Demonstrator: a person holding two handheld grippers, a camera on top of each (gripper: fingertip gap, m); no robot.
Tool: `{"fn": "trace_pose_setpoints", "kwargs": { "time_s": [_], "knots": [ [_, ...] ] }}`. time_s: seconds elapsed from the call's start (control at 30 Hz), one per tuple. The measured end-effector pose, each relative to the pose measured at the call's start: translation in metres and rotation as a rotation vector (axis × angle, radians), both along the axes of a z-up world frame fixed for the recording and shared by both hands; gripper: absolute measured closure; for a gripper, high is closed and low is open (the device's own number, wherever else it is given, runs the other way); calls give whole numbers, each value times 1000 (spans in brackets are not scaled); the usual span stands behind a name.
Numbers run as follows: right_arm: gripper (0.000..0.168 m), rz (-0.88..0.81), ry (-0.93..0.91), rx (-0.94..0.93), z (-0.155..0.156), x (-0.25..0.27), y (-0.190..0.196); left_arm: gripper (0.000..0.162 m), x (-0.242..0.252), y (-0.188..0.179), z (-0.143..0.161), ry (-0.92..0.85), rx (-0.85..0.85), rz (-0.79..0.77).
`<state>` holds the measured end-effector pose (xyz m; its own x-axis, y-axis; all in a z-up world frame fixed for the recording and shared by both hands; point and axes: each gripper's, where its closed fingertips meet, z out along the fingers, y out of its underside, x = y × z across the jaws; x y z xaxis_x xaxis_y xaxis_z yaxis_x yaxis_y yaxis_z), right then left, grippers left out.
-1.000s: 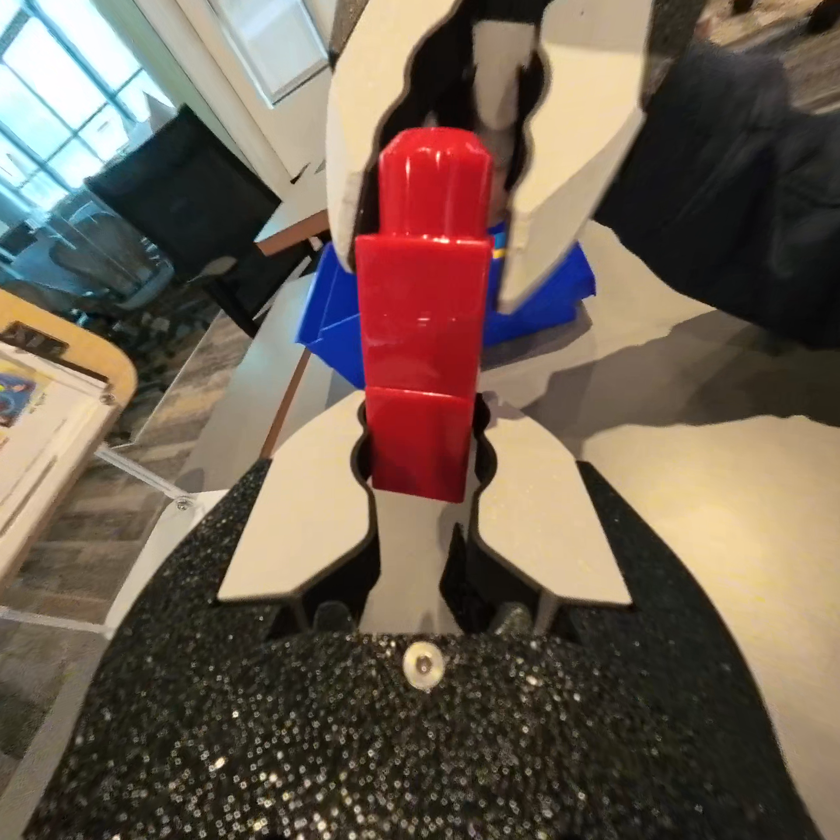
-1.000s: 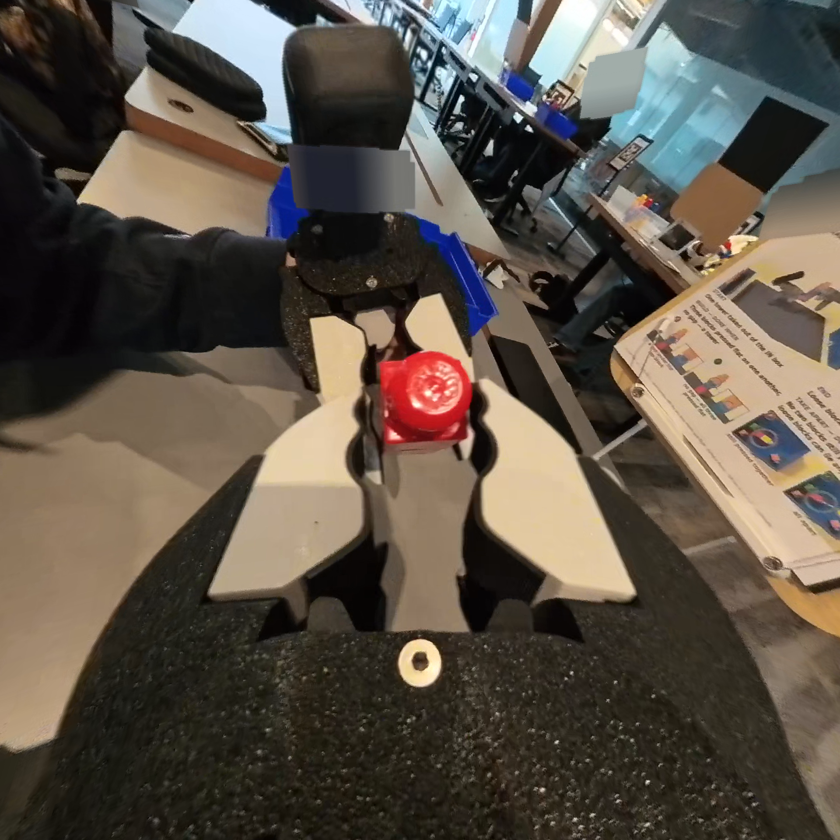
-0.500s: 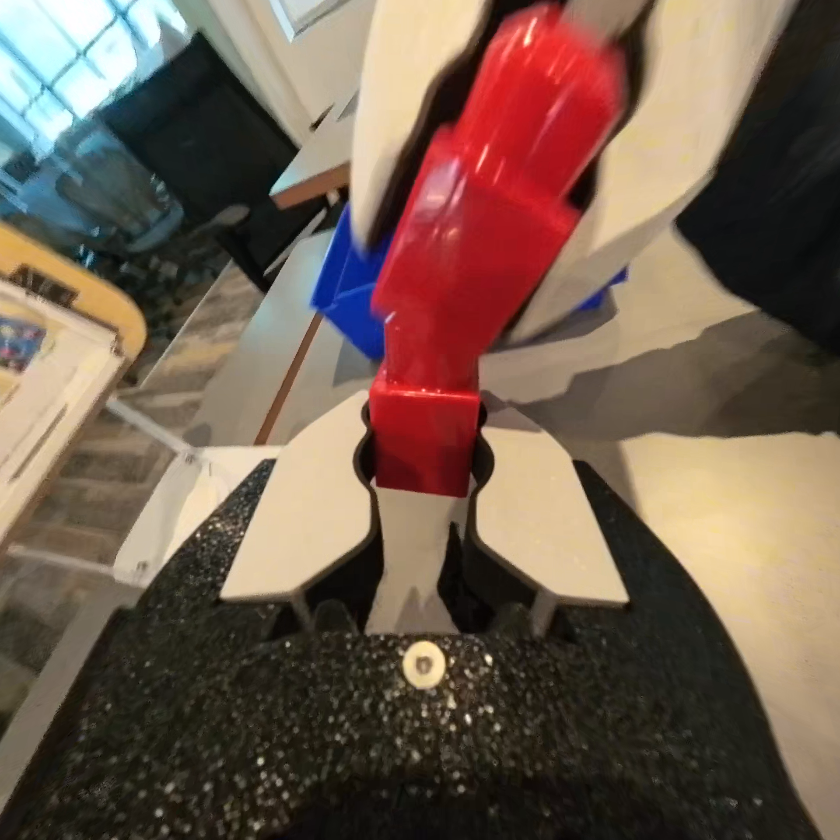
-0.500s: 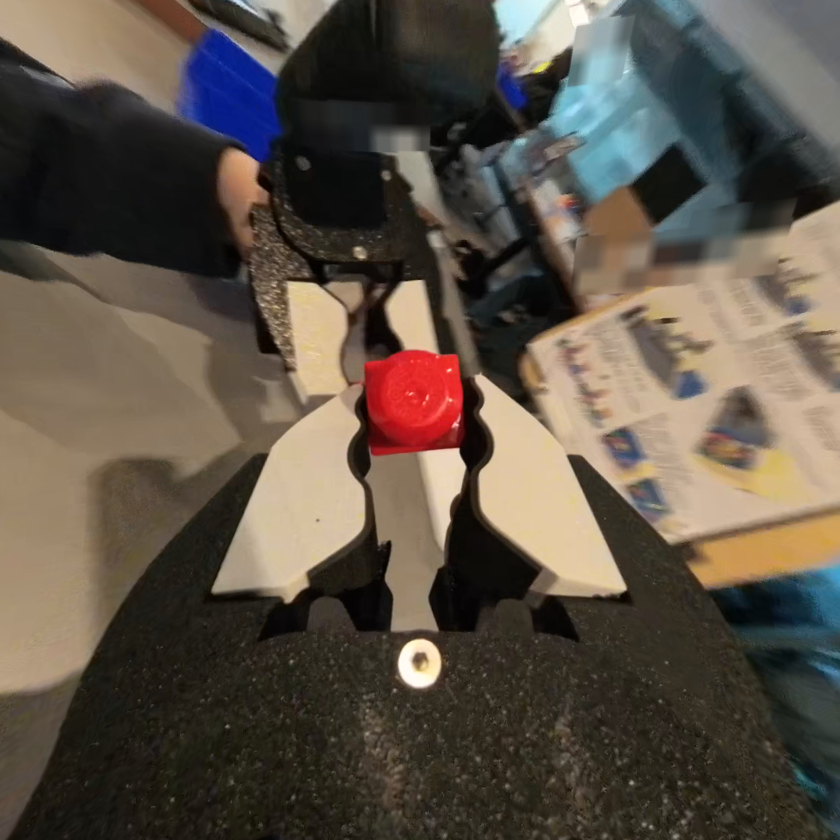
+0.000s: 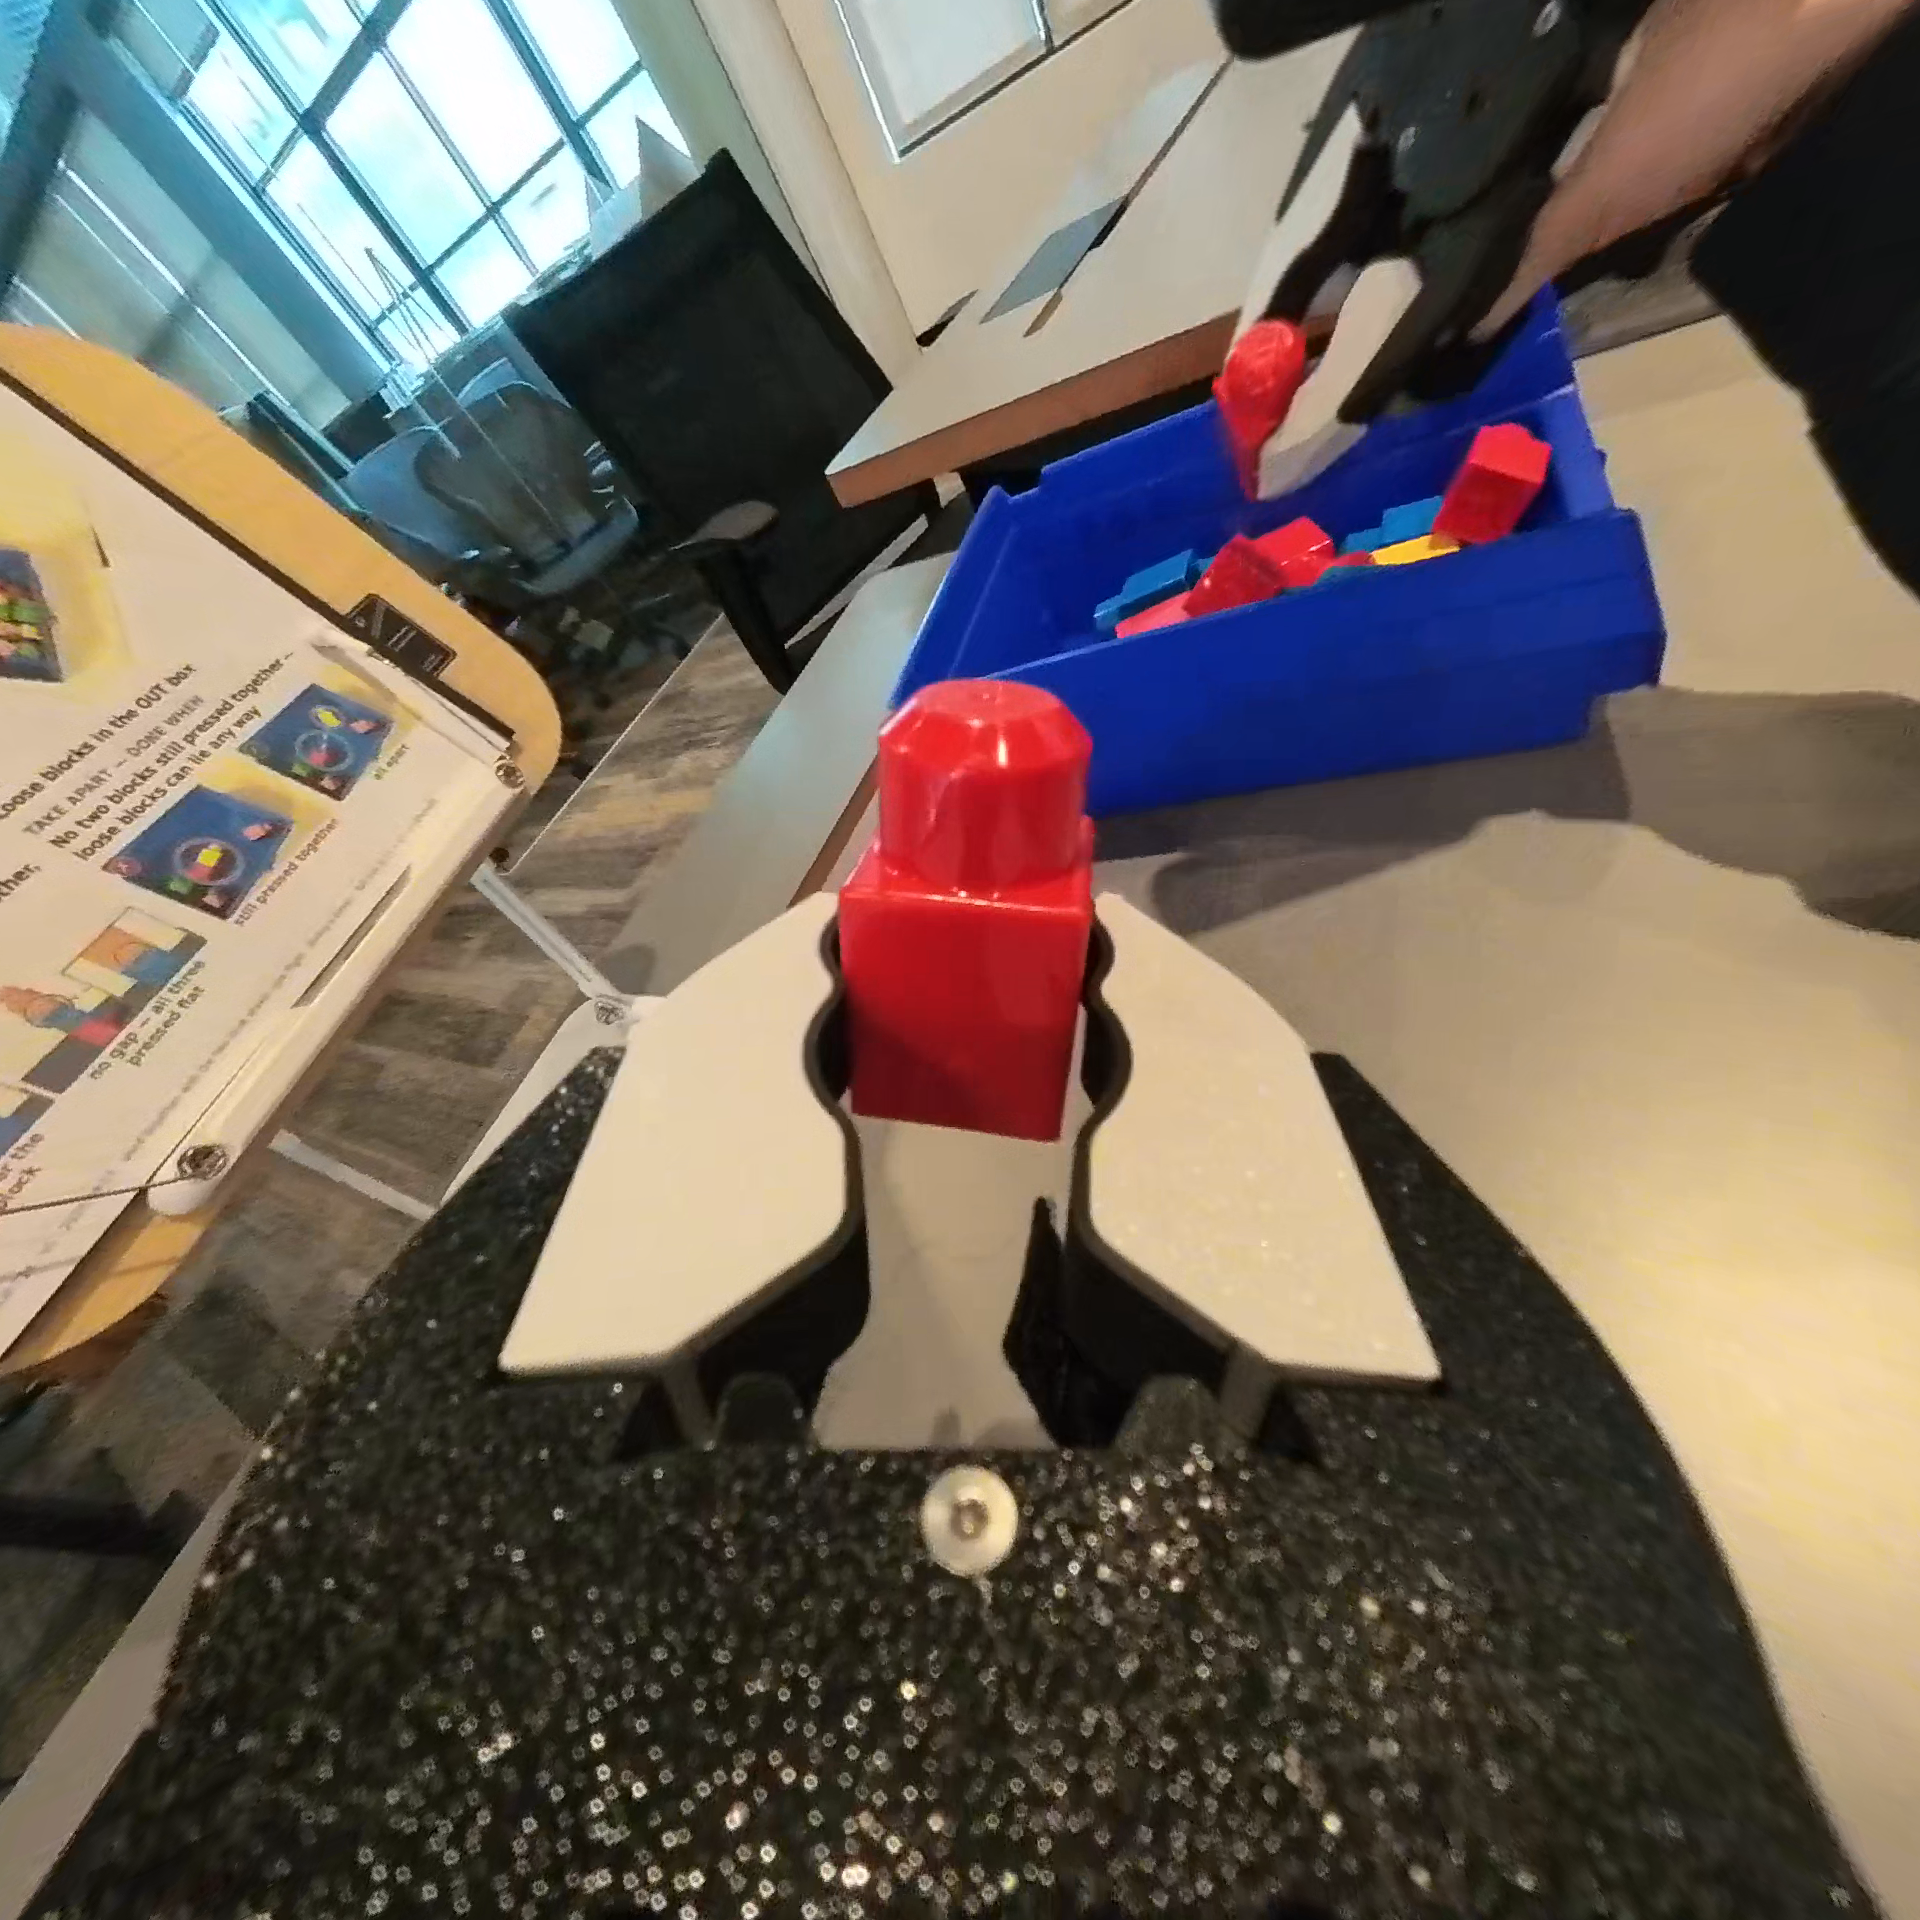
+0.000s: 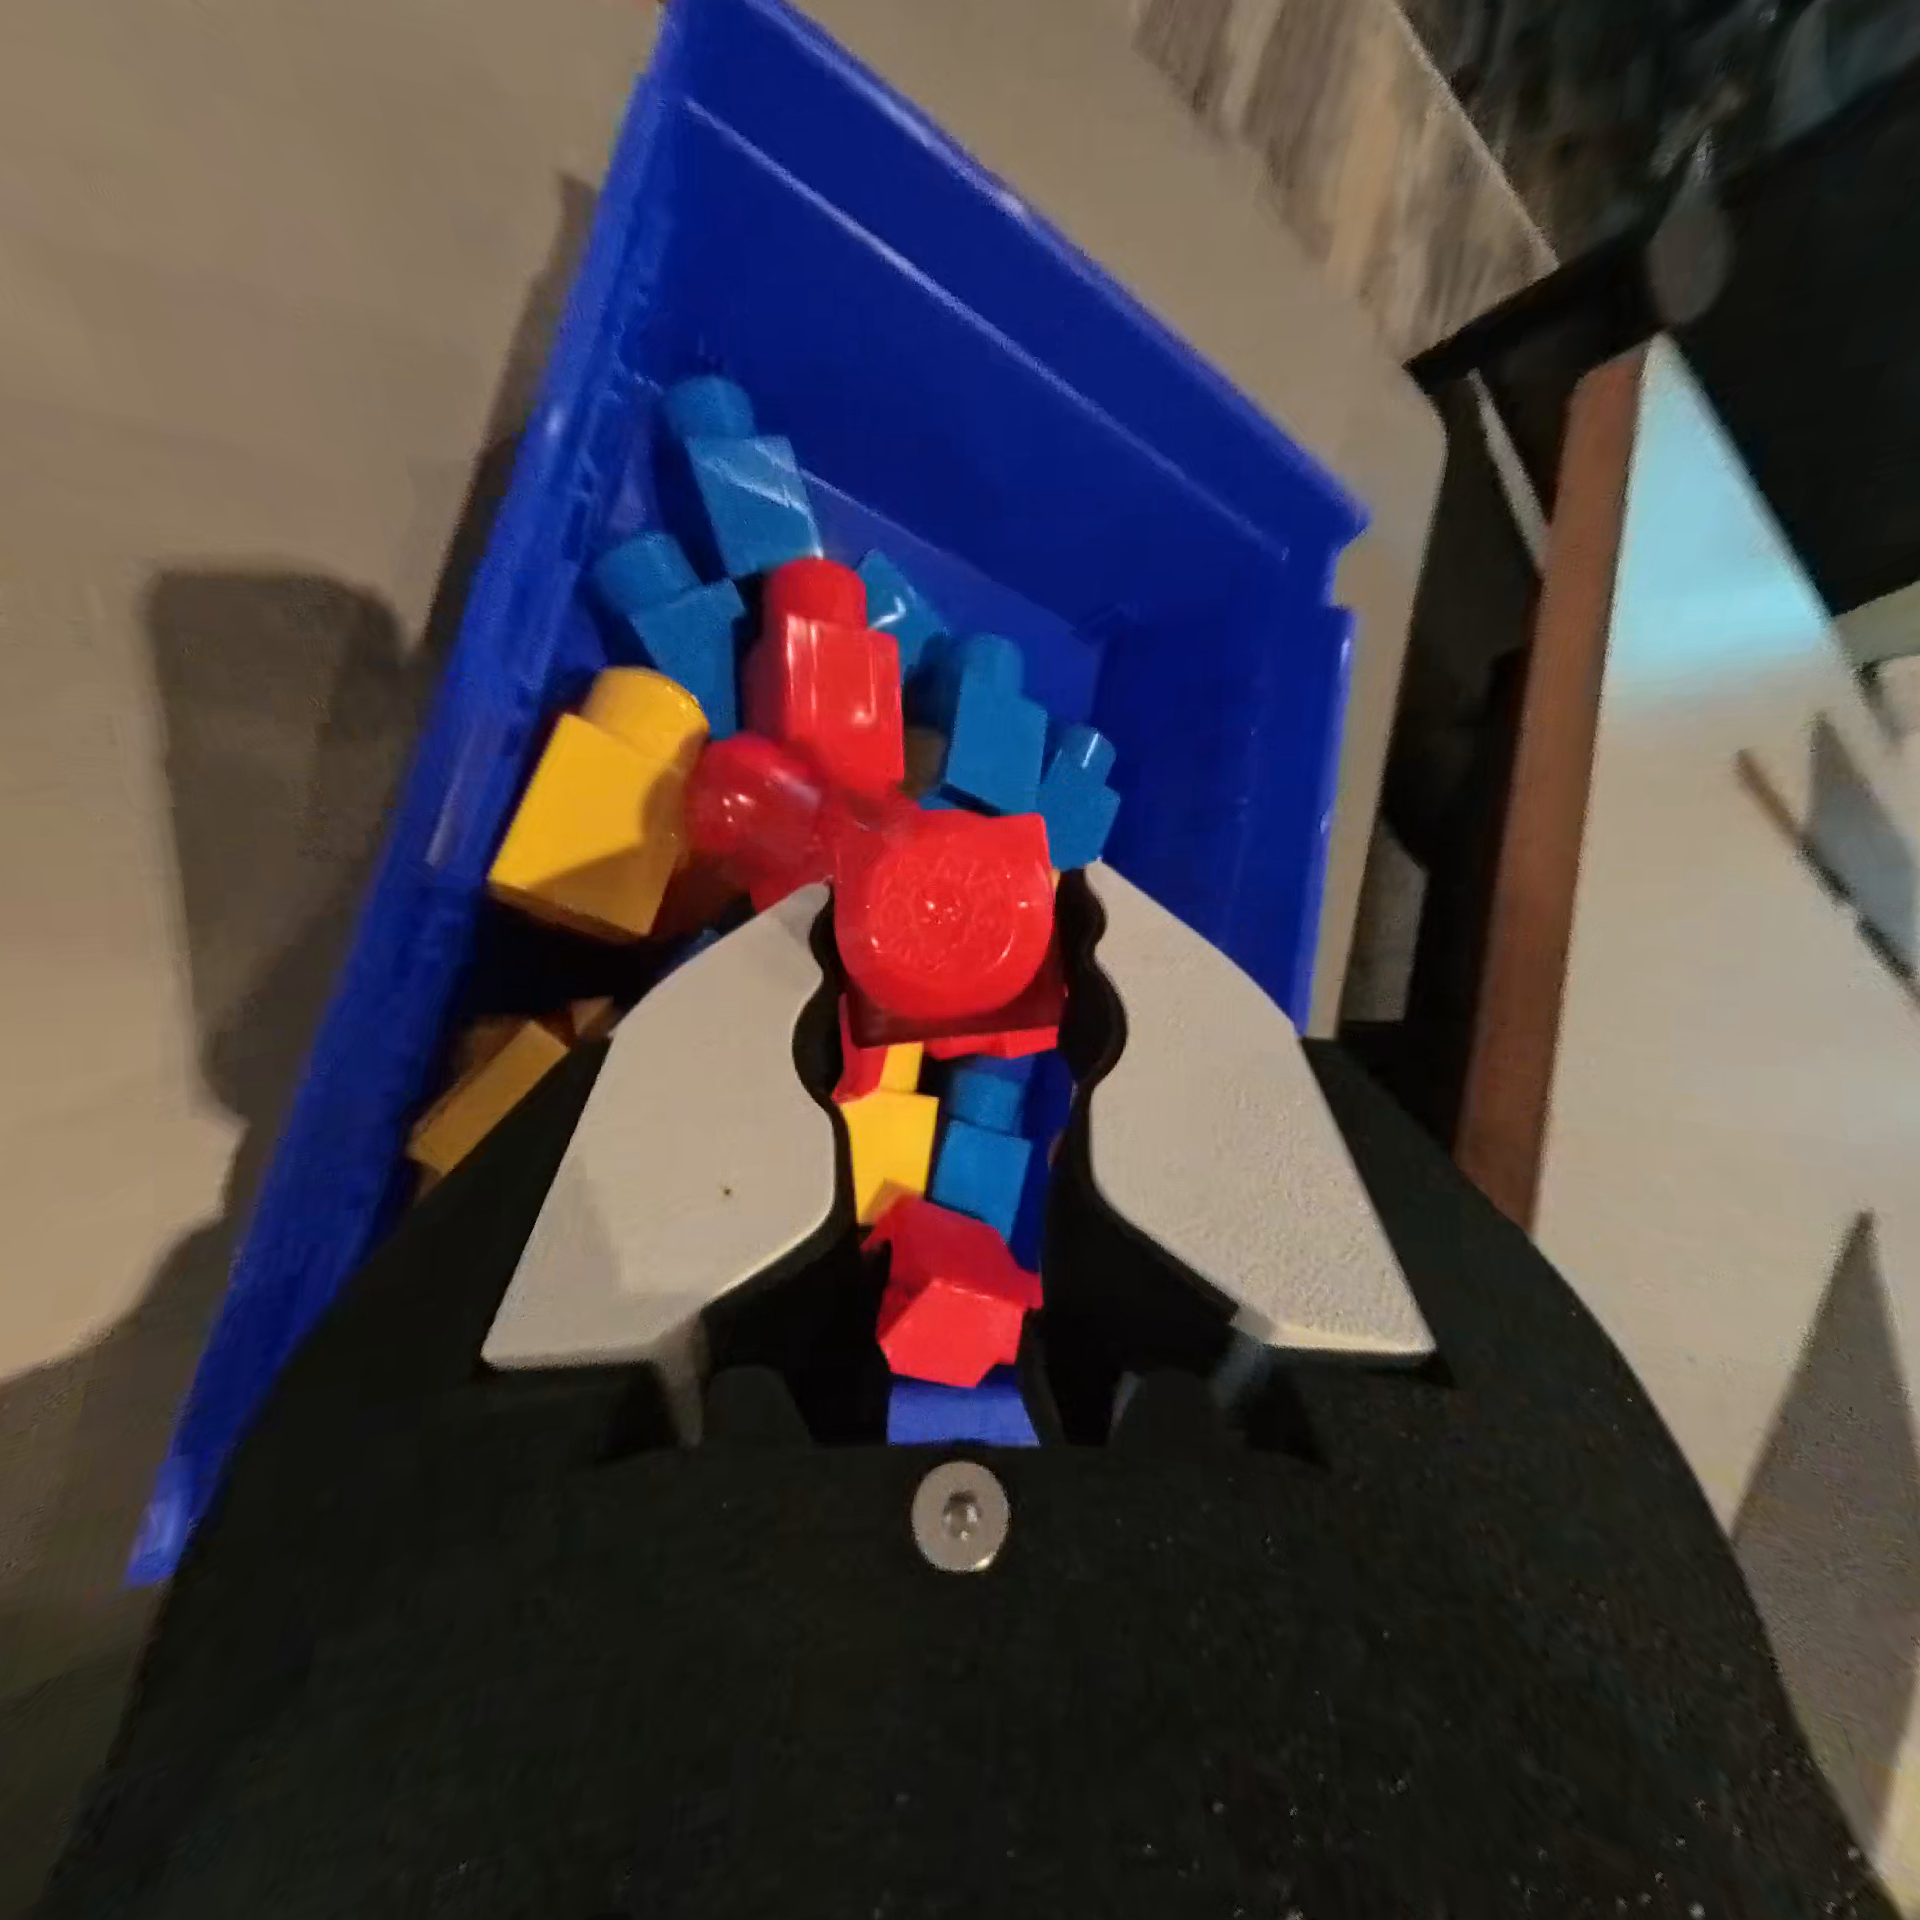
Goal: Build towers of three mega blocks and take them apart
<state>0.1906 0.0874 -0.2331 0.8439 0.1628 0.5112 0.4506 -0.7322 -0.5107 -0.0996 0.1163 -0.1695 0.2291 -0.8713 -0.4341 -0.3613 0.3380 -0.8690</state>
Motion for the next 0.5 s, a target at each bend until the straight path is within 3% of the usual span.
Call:
{"fn": "trace_pose_setpoints", "kwargs": {
  "time_s": [0.17, 0.27, 0.33, 0.4, 0.5],
  "knots": [
    [106, -30, 29, 28, 1, 7, -3, 121, 7, -2, -3, 8, -11, 4],
    [104, -16, -20, 165, 33, 4, -5, 121, 11, -4, 1, -2, -5, 24],
    [115, 20, -25, 341, 69, -7, -8, 121, 17, -9, 6, -25, -6, 30],
    [126, 192, 92, 502, 101, -44, -12, 121, 25, -15, 12, -45, -2, 31],
    [127, 719, 361, 637, 133, -139, -36, 121, 42, -38, 13, -20, 8, -62]
  ]
}}
